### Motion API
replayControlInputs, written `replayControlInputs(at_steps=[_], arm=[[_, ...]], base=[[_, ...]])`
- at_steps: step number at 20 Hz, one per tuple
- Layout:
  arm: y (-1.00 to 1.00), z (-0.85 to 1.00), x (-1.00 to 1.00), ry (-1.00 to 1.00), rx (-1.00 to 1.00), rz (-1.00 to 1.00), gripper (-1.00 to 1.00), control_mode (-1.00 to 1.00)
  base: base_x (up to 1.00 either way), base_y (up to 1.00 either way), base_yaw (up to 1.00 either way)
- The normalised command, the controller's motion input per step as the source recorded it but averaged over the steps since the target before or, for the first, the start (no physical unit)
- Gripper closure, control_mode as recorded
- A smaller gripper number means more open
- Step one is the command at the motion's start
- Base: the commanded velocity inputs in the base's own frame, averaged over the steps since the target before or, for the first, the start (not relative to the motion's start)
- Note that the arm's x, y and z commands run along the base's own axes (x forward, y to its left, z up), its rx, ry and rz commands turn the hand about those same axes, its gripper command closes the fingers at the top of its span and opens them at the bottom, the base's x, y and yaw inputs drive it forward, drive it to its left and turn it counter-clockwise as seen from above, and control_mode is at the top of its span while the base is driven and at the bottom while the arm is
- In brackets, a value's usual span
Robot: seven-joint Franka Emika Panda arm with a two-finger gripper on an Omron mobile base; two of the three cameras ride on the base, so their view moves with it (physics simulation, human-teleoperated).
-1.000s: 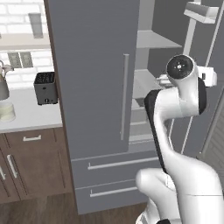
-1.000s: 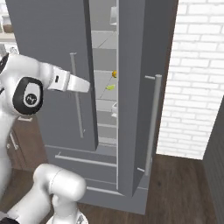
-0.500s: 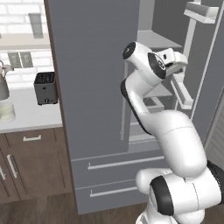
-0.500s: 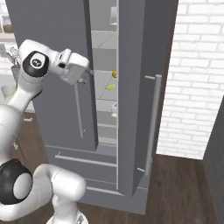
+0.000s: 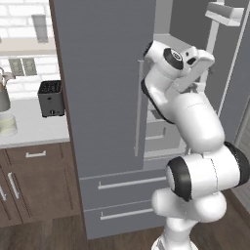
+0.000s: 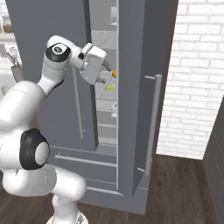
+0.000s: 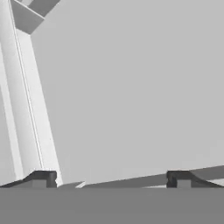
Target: Grab a lemon wedge from the fridge and one ice cube from the ice bowl, and put them in the glass of lemonade.
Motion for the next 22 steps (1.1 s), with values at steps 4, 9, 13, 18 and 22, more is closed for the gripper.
replayControlInputs(at_steps=[4, 9, 13, 18, 22], arm=[[-0.81, -0.02, -0.18, 0.2, 0.0, -0.22, -1.0, -1.0], [-0.78, -0.02, -0.3, 0.17, 0.0, -0.23, -1.0, -1.0], [-0.53, 0.0, -0.42, 0.09, 0.0, -0.17, -1.0, -1.0], [-0.11, 0.0, -0.2, 0.0, 0.0, -0.02, -1.0, -1.0], [0.29, 0.12, -0.18, -0.04, 0.0, 0.02, -1.0, -1.0]], base=[[0.0, 0.0, 0.0], [0.0, 0.0, 0.0], [0.0, 0.0, 0.0], [0.0, 0.0, 0.0], [0.0, 0.0, 0.0]])
